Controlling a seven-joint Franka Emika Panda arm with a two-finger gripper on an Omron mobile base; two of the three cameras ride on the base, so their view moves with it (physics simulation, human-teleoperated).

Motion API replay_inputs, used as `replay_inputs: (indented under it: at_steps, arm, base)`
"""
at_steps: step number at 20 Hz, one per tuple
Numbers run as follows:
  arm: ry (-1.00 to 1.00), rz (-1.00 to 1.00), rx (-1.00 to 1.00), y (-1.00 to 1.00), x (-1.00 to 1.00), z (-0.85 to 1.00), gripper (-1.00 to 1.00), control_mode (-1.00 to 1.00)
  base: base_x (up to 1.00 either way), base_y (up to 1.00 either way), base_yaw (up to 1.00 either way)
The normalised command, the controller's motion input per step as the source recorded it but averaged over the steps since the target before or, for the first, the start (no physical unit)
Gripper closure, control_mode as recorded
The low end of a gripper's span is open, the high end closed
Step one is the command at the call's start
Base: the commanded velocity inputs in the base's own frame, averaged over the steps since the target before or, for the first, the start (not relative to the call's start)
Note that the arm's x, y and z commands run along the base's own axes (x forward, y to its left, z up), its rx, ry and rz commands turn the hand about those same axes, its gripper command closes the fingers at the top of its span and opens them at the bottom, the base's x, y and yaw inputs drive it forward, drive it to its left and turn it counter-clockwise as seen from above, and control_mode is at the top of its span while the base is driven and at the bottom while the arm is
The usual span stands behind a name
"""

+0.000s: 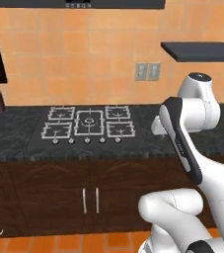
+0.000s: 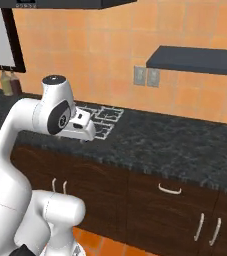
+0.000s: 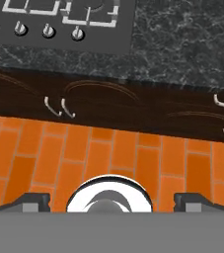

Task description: Navigate to the microwave.

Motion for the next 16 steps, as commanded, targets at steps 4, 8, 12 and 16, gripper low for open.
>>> replay_inputs:
  at_steps: [4, 8, 12, 16]
  arm:
    - [0.0, 0.0, 0.0, 0.0, 0.0, 0.0, -1.0, 1.0]
    - [0.0, 0.0, 0.0, 0.0, 0.0, 0.0, -1.0, 1.0]
    - [0.0, 0.0, 0.0, 0.0, 0.0, 0.0, -1.0, 1.0]
    - [0.0, 0.0, 0.0, 0.0, 0.0, 0.0, -1.0, 1.0]
  base:
    - [0.47, 0.76, 0.4]
    - [0.49, 0.92, 0.38]
    - [0.54, 0.83, 0.56]
    - [0.68, 0.69, 0.63]
